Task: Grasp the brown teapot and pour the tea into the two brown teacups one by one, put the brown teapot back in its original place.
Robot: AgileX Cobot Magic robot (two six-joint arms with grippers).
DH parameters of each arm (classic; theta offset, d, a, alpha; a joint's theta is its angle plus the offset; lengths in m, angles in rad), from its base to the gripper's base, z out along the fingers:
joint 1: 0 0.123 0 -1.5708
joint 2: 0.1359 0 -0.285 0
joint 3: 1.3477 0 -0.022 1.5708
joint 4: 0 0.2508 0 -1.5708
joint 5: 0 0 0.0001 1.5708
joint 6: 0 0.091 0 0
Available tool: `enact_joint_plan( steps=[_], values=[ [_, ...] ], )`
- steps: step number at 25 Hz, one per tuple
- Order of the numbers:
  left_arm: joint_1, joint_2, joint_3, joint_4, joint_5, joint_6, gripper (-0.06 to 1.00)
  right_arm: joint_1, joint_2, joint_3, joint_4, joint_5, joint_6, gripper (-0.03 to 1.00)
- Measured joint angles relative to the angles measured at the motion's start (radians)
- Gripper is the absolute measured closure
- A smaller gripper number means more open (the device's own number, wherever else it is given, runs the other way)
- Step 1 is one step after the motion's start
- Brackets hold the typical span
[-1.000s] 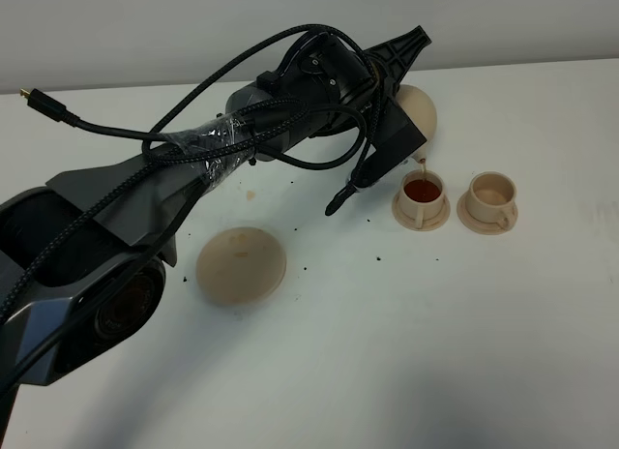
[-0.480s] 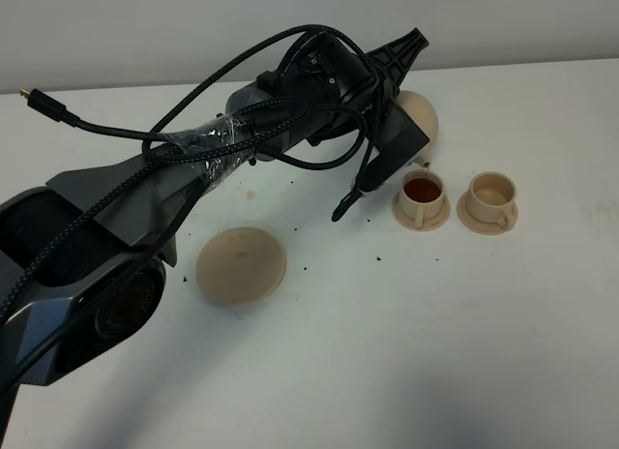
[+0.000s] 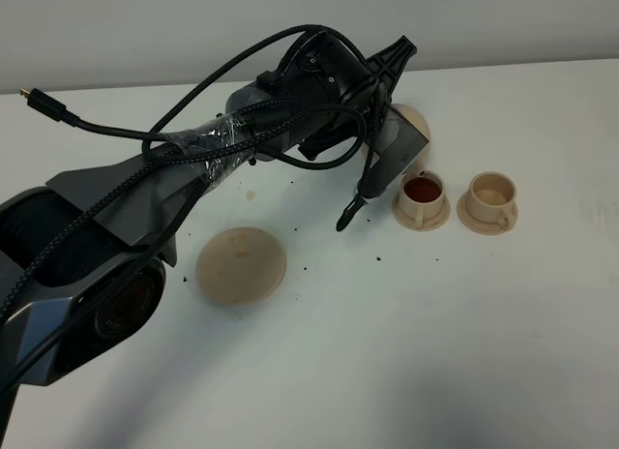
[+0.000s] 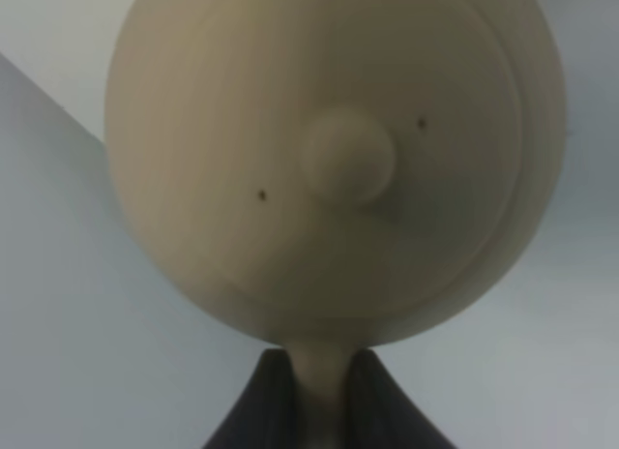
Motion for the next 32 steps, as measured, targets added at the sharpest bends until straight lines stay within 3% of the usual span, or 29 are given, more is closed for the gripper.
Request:
enact_joint_plan(
  steps=[10, 15, 19, 27, 32],
  values=[
    [0.006, -0.023, 0.0, -0.027, 0.044, -0.155, 0.79, 0.0, 0.0, 0.0, 0.0, 0.0, 0.0, 0.73],
    [0.025, -0.052, 0.0, -0.121, 0.165, -0.224, 0.79, 0.0, 0.0, 0.0, 0.0, 0.0, 0.0, 0.73],
    [0.047, -0.052, 0.0, -0.198, 0.29, -0.35, 0.79, 0.0, 0.0, 0.0, 0.0, 0.0, 0.0, 0.73],
    [0.063, -0.052, 0.0, -0.232, 0.449, -0.612, 0.79, 0.0, 0.0, 0.0, 0.0, 0.0, 0.0, 0.73],
    [0.065, -0.054, 0.0, -0.249, 0.452, -0.674, 0.79, 0.0, 0.0, 0.0, 0.0, 0.0, 0.0, 0.73]
  ],
)
